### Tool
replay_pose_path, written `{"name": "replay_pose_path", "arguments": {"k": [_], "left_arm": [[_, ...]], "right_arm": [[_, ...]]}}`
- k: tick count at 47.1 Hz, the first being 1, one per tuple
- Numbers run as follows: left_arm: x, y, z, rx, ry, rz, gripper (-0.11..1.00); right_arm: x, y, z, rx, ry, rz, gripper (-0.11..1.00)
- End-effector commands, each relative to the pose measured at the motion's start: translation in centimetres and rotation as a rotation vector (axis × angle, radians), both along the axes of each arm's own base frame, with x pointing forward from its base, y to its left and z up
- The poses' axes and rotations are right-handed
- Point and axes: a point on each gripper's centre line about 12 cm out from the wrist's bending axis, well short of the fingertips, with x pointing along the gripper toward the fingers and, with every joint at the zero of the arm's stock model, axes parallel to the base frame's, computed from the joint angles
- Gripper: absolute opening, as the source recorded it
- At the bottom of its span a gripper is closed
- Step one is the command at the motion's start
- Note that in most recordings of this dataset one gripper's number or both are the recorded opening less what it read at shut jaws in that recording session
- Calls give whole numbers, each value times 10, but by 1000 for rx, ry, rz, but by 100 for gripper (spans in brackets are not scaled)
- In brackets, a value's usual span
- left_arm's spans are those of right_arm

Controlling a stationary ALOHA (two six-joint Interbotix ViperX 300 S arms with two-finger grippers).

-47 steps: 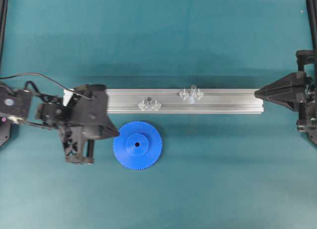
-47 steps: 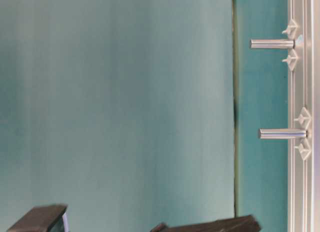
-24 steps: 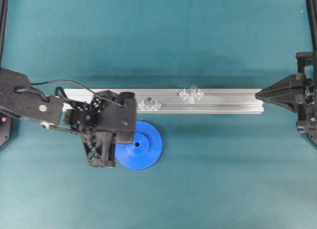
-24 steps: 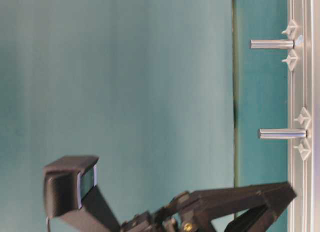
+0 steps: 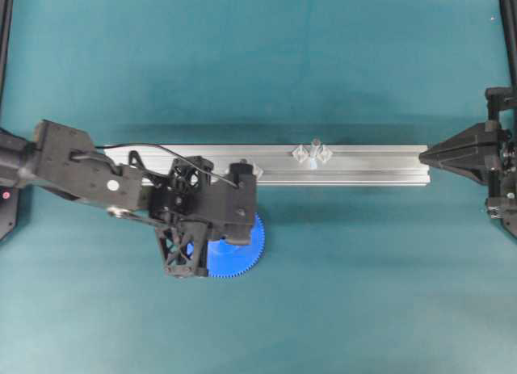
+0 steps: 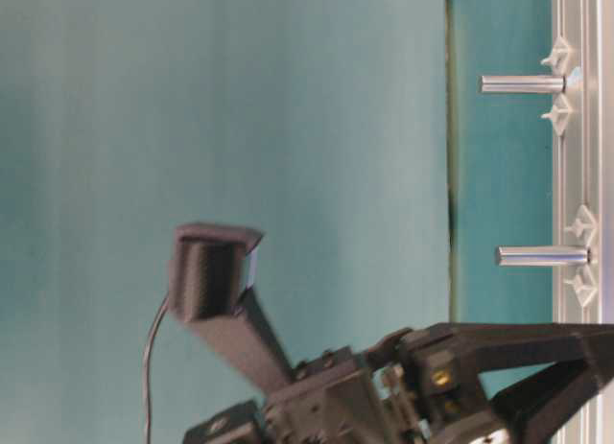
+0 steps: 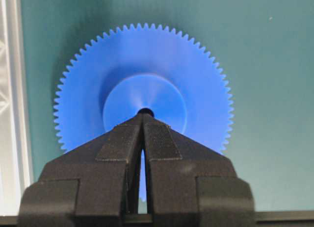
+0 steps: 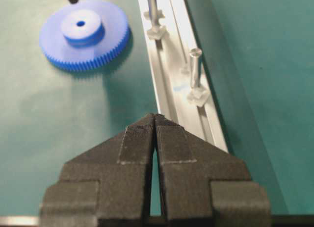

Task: Find the location of the shaft and insert the large gear.
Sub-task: 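Position the left gripper above the blue gear's hub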

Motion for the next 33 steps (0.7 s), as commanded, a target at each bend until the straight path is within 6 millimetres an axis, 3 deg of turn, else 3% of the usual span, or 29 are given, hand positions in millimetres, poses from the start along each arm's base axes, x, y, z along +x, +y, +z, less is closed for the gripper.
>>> {"name": "replay_pose_path", "arguments": {"k": [1,13,33], "left_arm": [[8,-3,11,3,-14,-11,1],[10,-8,0,30,64,-51,1],[17,-9,3,36,104,-52,1]], "right_arm": [[2,0,5,9,-16,-6,1],[0,-1,1,9,-7,-9,1],[0,-2,1,9,-5,-18,1]]}}
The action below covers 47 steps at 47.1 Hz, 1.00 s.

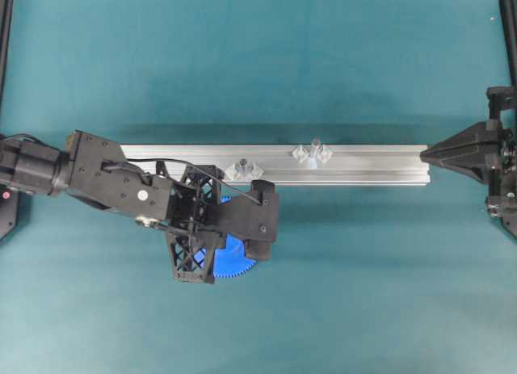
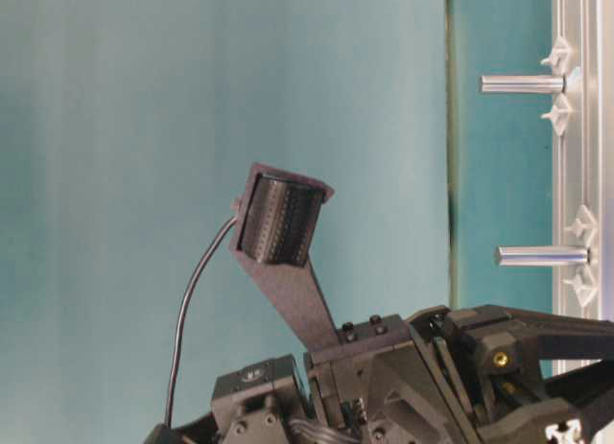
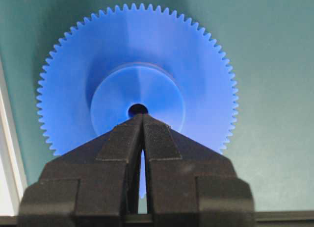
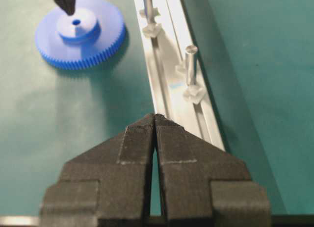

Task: Find the location of the shaft and insert the large gear.
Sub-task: 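Position the left gripper above the blue gear's hub, then lower the left gripper and close it on the gear hub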

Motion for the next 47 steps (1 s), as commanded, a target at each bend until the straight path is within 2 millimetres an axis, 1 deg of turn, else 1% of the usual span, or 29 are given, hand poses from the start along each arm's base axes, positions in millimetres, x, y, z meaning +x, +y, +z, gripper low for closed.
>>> {"name": "replay_pose_path", "arguments": {"k": [1,19,26,34,37,39,44,45,47], "left_arm": [[5,-2,14,-1,-28,-7,1],[5,-2,15,1,-11,-6,1],[6,-2,12,0,-6,1,1],[9,-3,14,-5,-35,3,7],[10,-3,15,-10,-45,8,14],[10,-2,15,-10,-47,11,21],[11,-2,13,-13,-42,18,50],[11,-3,13,-14,-42,19,58],[11,-2,13,-14,-40,23,70]], "right_arm": [[2,-1,4,9,-10,-9,1],[2,-1,3,9,-9,-7,1],[2,-1,3,9,-9,-7,1],[2,-1,3,8,-8,-8,1],[2,-1,3,9,-9,-7,1],[2,-1,3,9,-10,-9,1],[2,-1,3,9,-10,-7,1],[2,-1,4,7,-11,-8,1],[1,-1,4,9,-13,-7,1]]}}
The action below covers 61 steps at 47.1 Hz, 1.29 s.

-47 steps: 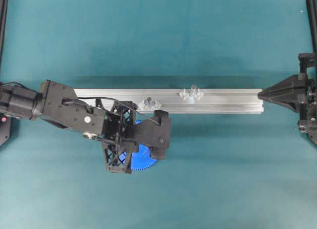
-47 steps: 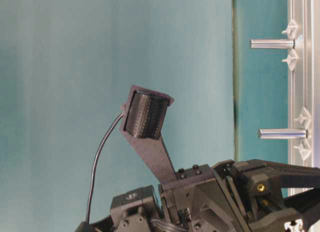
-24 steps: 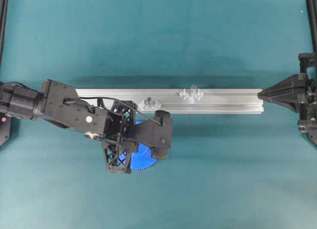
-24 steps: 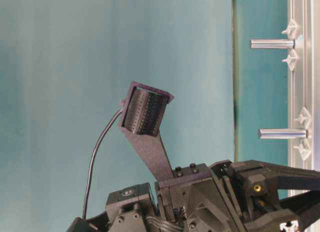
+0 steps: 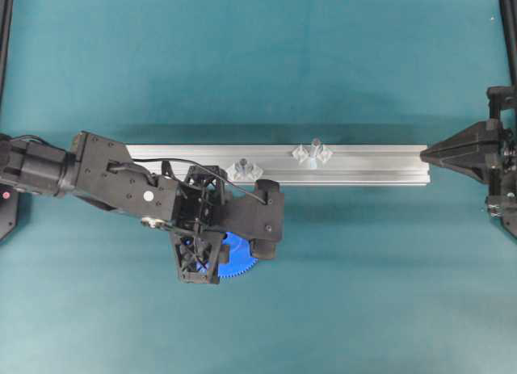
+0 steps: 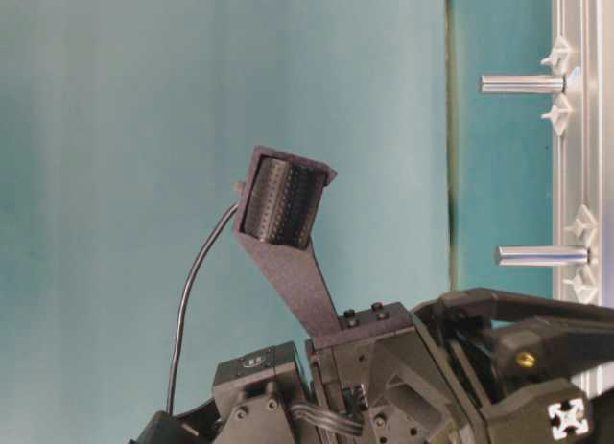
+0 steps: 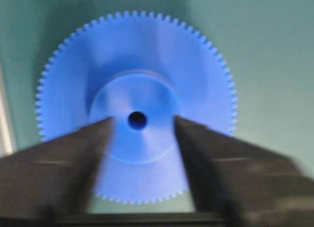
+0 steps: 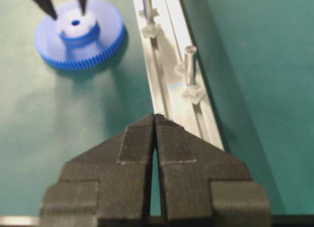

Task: Find the location of the shaft and insert the large gear.
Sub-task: 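Lower the left gripper and close it on the gear hub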

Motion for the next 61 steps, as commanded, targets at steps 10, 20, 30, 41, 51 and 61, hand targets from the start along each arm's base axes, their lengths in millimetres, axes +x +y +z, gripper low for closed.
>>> {"name": "replay_pose_path", "arguments": {"k": [10,20,30,41,51,61], "left_arm": [[9,-2,16,-3,-52,-7,94],[8,-2,12,-5,-41,0,93],[9,-2,7,-3,-27,1,93],[9,-1,4,-2,-18,2,93],[9,0,3,-2,-15,5,93],[10,0,-1,-1,-11,5,93]], "right_arm": [[0,0,4,8,-18,-6,1],[0,0,3,8,-16,-7,1],[-1,0,2,8,-15,-7,1],[-1,0,2,7,-15,-5,1],[-1,0,1,13,-14,-8,1],[-1,0,1,20,-14,-11,1]]}}
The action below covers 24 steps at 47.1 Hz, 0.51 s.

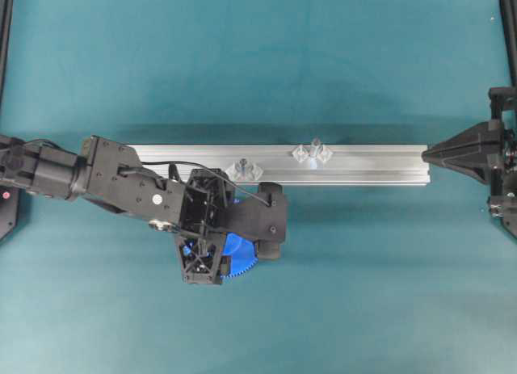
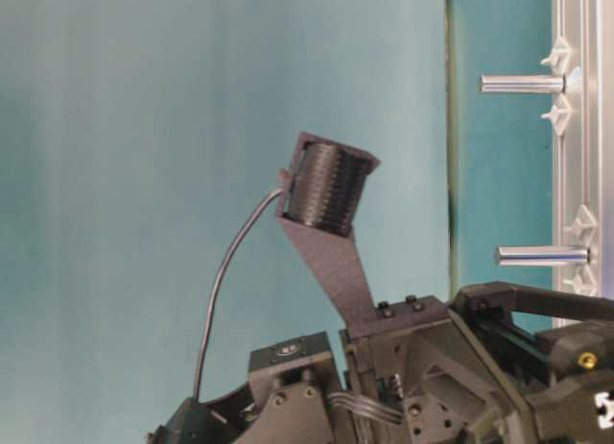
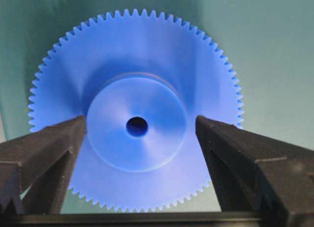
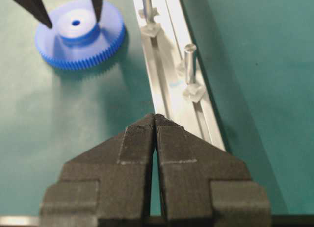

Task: Find the location of the shaft and insert the large gear.
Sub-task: 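Lower the left gripper and close it on the gear hub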

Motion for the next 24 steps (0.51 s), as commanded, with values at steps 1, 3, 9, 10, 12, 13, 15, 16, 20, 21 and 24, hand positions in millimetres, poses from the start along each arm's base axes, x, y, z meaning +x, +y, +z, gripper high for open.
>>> {"name": "replay_pose_path", "arguments": {"k": [1,3,9,10,12,13,15,16,20,21,24], "left_arm": [[7,1,13,-3,-43,0,93],[7,1,12,-2,-40,0,93],[7,0,8,-2,-32,1,93],[7,0,8,-3,-32,2,93],[7,0,7,-2,-31,1,93],[7,0,6,-2,-29,1,93],[7,0,5,-2,-28,3,93],[8,0,5,-2,-29,3,93],[7,0,2,-3,-21,5,93],[8,0,1,-1,-20,4,93],[8,0,1,-1,-20,4,93]], "right_arm": [[2,0,3,12,-10,-7,1],[2,0,3,12,-10,-7,1],[2,-1,3,12,-10,-8,1],[2,0,3,12,-10,-7,1],[2,0,3,10,-10,-6,1],[2,0,3,12,-10,-7,1],[2,0,3,12,-10,-7,1],[2,0,3,10,-10,-6,1],[2,0,3,12,-10,-7,1],[2,0,3,12,-10,-7,1],[2,0,3,12,-10,-7,1]]}}
